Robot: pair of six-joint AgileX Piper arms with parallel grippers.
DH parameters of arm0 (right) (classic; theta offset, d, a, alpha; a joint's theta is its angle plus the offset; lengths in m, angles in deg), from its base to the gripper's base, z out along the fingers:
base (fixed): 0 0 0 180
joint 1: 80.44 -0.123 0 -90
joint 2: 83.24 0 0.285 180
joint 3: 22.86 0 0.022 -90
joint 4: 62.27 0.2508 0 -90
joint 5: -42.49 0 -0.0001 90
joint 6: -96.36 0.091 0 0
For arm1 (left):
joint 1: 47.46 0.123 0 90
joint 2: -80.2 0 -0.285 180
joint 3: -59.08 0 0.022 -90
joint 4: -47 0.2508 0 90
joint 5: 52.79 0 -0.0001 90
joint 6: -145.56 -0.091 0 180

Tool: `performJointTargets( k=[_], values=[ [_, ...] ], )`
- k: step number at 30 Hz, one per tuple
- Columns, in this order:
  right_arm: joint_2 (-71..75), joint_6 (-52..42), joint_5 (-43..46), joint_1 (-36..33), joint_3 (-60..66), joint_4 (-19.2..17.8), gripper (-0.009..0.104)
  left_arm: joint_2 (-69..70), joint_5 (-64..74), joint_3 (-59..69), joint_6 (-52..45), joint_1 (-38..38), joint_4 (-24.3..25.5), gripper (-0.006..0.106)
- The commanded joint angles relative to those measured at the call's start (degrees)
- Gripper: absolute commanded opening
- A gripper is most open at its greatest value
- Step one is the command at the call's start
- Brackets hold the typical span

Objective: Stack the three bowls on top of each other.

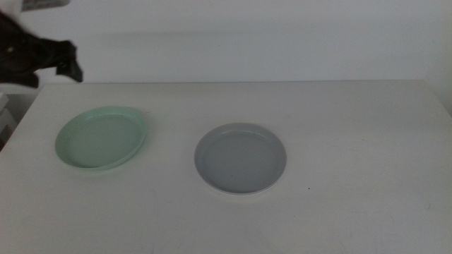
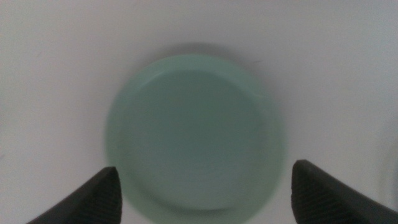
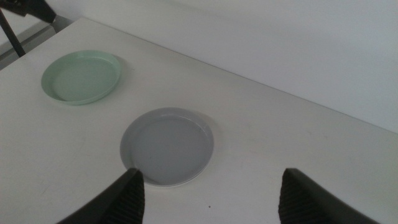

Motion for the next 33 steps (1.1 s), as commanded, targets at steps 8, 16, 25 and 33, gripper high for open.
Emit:
performJointTargets(
  k=[8,16,25,33],
  values=[
    [0.05,-0.60,3.70,0.35,-1.33,0.92,0.055,-6.60,-2.52,-1.96,-7.38,6.62,-2.96,0.105],
    [0.05,-0.65,3.70,0.35,-1.33,0.93,0.055,-15.48,-6.22,-1.96,-7.85,6.88,-3.34,0.105],
    [0.05,-0.60,3.70,0.35,-1.33,0.93,0.055,-20.15,-8.33,-1.96,-7.92,6.88,-5.81,0.063],
    [0.05,-0.60,3.70,0.35,-1.33,0.93,0.055,-19.11,-7.62,-2.23,-7.70,6.88,-5.68,0.000]
  ],
)
